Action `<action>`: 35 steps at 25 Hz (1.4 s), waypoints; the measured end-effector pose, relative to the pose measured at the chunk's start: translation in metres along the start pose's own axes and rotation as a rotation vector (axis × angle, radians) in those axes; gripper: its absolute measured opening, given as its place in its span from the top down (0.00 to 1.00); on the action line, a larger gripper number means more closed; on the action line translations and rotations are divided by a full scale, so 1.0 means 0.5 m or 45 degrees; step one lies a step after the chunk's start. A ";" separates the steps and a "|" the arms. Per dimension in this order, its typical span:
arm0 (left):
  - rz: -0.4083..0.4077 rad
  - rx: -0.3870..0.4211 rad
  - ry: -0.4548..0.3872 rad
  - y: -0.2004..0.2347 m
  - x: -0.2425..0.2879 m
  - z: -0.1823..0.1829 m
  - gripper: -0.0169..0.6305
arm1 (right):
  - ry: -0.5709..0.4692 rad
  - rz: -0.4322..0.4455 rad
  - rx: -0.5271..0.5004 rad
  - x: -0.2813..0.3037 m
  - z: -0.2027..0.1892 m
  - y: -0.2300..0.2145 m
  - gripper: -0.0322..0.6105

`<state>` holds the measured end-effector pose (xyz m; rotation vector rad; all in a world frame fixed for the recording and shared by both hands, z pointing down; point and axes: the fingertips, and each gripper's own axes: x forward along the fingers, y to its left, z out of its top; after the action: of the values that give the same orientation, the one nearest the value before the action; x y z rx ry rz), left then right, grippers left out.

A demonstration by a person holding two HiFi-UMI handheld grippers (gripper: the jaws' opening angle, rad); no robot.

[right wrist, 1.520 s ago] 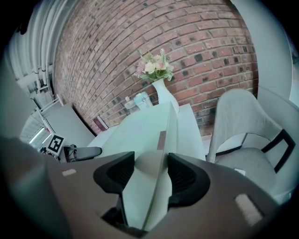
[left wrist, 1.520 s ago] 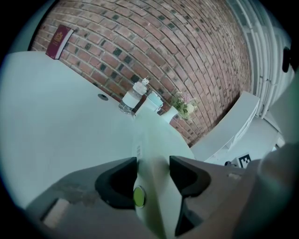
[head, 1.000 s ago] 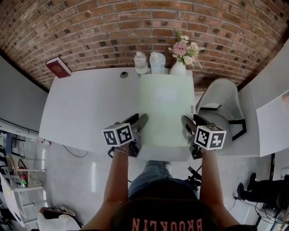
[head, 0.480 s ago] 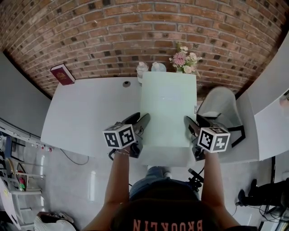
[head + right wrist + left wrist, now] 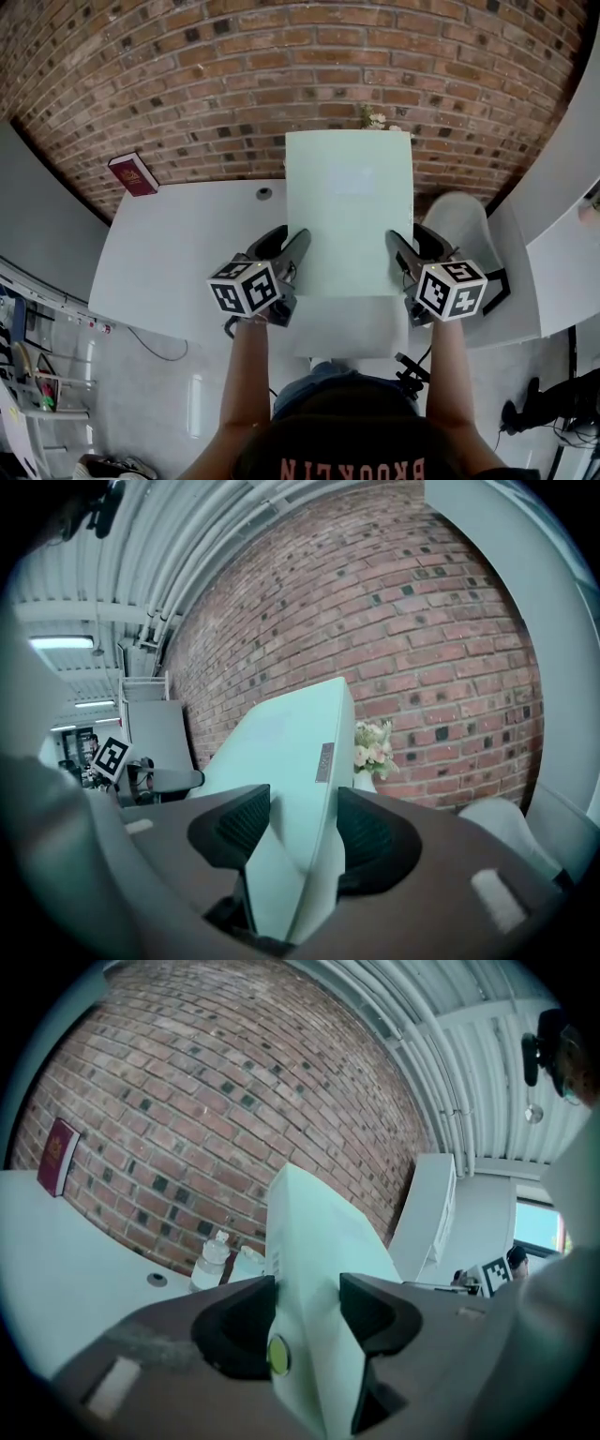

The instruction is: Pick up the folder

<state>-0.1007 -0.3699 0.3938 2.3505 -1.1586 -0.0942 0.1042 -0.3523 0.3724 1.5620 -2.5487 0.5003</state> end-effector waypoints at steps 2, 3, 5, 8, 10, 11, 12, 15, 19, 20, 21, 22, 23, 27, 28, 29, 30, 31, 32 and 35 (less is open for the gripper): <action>-0.020 0.050 -0.032 -0.010 0.002 0.026 0.63 | -0.053 0.002 -0.043 -0.004 0.027 0.004 0.61; -0.029 0.076 -0.046 -0.015 0.003 0.037 0.63 | -0.077 0.002 -0.066 -0.006 0.040 0.006 0.61; -0.043 0.126 -0.076 -0.024 0.005 0.060 0.63 | -0.119 -0.002 -0.109 -0.009 0.062 0.009 0.61; -0.058 0.199 -0.121 -0.038 0.004 0.088 0.63 | -0.165 -0.006 -0.161 -0.014 0.090 0.013 0.61; -0.067 0.246 -0.148 -0.045 0.004 0.103 0.63 | -0.191 -0.003 -0.191 -0.016 0.104 0.016 0.61; -0.072 0.269 -0.162 -0.049 0.004 0.110 0.63 | -0.206 -0.003 -0.208 -0.018 0.110 0.017 0.61; -0.077 0.292 -0.176 -0.053 0.003 0.116 0.63 | -0.222 -0.003 -0.226 -0.020 0.116 0.018 0.61; -0.085 0.372 -0.213 -0.069 0.000 0.130 0.63 | -0.268 -0.013 -0.291 -0.029 0.131 0.021 0.61; -0.066 0.500 -0.242 -0.085 -0.004 0.148 0.63 | -0.305 -0.044 -0.369 -0.036 0.149 0.026 0.62; -0.060 0.528 -0.248 -0.088 -0.005 0.153 0.63 | -0.312 -0.053 -0.385 -0.037 0.153 0.028 0.62; -0.055 0.553 -0.254 -0.092 -0.006 0.158 0.63 | -0.320 -0.062 -0.398 -0.038 0.158 0.029 0.62; -0.051 0.575 -0.259 -0.096 -0.007 0.163 0.63 | -0.330 -0.070 -0.410 -0.040 0.163 0.031 0.62; -0.047 0.594 -0.264 -0.099 -0.008 0.168 0.63 | -0.340 -0.078 -0.418 -0.042 0.168 0.032 0.62; -0.032 0.654 -0.286 -0.113 -0.012 0.187 0.63 | -0.378 -0.104 -0.450 -0.052 0.189 0.037 0.62; -0.029 0.665 -0.291 -0.116 -0.013 0.191 0.63 | -0.385 -0.111 -0.460 -0.055 0.194 0.039 0.62; -0.026 0.676 -0.294 -0.119 -0.015 0.195 0.63 | -0.392 -0.118 -0.467 -0.057 0.198 0.041 0.62; -0.024 0.684 -0.298 -0.122 -0.016 0.198 0.63 | -0.399 -0.126 -0.473 -0.059 0.202 0.042 0.62; -0.023 0.690 -0.300 -0.123 -0.017 0.200 0.64 | -0.406 -0.133 -0.476 -0.061 0.205 0.043 0.62; -0.023 0.692 -0.300 -0.124 -0.017 0.202 0.64 | -0.413 -0.139 -0.479 -0.063 0.208 0.045 0.62; -0.023 0.688 -0.302 -0.125 -0.018 0.203 0.64 | -0.430 -0.144 -0.484 -0.067 0.213 0.047 0.62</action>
<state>-0.0897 -0.3740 0.2748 2.8833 -1.4141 -0.0742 0.1069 -0.3498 0.2586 1.7424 -2.5533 -0.2718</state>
